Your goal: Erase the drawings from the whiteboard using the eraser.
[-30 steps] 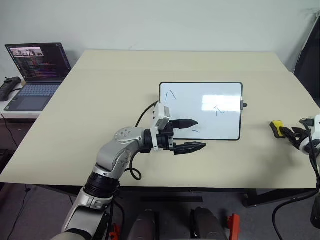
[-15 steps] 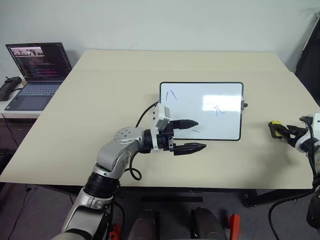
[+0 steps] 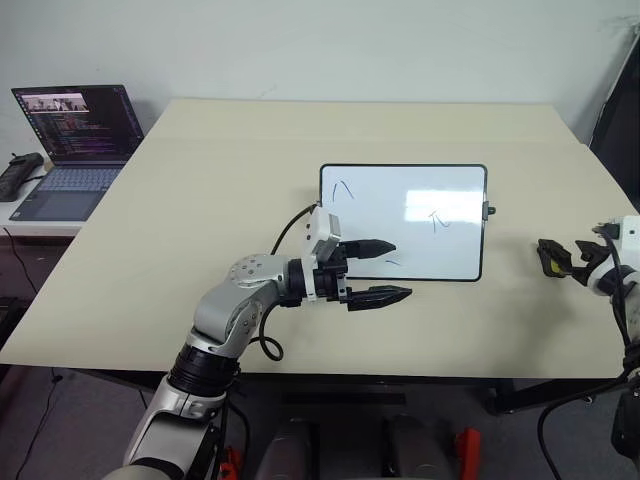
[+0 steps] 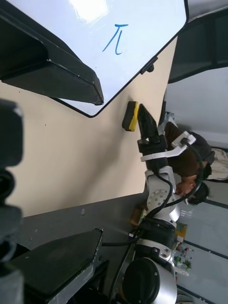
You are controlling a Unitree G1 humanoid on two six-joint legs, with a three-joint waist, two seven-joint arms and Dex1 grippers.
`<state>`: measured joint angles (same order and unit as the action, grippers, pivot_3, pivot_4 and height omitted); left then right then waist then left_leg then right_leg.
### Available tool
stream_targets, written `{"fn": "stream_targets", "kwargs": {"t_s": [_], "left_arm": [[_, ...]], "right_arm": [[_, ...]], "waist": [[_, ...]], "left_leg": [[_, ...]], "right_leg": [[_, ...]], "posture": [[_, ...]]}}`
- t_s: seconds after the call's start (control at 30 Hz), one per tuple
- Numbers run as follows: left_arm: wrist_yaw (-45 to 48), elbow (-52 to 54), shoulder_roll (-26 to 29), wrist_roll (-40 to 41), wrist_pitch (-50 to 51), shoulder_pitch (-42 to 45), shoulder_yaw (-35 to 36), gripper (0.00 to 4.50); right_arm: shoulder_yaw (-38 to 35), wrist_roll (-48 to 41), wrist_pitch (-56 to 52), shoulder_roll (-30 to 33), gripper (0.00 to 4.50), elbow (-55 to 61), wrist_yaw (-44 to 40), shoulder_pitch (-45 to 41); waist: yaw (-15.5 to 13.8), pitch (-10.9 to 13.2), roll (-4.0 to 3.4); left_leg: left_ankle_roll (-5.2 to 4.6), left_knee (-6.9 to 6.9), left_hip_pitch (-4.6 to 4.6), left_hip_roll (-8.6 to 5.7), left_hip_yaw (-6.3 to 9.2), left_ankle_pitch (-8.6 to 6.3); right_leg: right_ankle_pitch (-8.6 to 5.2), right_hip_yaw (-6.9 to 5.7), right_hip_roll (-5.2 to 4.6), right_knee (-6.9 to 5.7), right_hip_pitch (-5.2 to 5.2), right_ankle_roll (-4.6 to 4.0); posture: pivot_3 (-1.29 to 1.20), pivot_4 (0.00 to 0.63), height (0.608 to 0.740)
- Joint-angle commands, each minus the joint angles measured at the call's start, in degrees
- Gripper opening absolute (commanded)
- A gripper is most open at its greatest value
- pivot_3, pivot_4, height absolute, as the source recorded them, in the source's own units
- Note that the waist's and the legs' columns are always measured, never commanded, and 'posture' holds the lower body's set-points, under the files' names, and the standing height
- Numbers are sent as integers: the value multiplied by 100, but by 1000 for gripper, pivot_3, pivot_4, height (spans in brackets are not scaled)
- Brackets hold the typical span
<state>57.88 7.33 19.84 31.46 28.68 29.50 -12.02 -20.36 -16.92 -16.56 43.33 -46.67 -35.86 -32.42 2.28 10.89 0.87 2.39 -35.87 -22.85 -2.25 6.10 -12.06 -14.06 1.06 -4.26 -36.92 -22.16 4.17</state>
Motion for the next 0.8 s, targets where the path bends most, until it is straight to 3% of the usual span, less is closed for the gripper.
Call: {"fn": "stream_targets", "kwargs": {"t_s": [0.03, 0.67, 0.8], "left_arm": [[-33, 227, -29, 5, -12, -6, 17, 4500], [-80, 286, -30, -13, -12, -78, -32, 4500], [-81, 281, -37, -16, -14, -74, -33, 4500]], "right_arm": [[46, 79, 123, -39, 4447, 32, 56, 35], [72, 93, 96, -42, 4447, 49, 153, 177], [41, 90, 113, -40, 3202, 14, 220, 180]], "waist": [[0, 0, 0], [0, 0, 0], [-1, 0, 0]], "left_leg": [[0, 0, 0, 0, 0, 0], [0, 0, -1, 0, 0, 0], [0, 0, -1, 0, 0, 0]], "right_leg": [[0, 0, 0, 0, 0, 0], [0, 0, 0, 0, -1, 0], [0, 0, 0, 0, -1, 0]], "posture": [[0, 150, 740], [0, 150, 740], [0, 150, 740]]}}
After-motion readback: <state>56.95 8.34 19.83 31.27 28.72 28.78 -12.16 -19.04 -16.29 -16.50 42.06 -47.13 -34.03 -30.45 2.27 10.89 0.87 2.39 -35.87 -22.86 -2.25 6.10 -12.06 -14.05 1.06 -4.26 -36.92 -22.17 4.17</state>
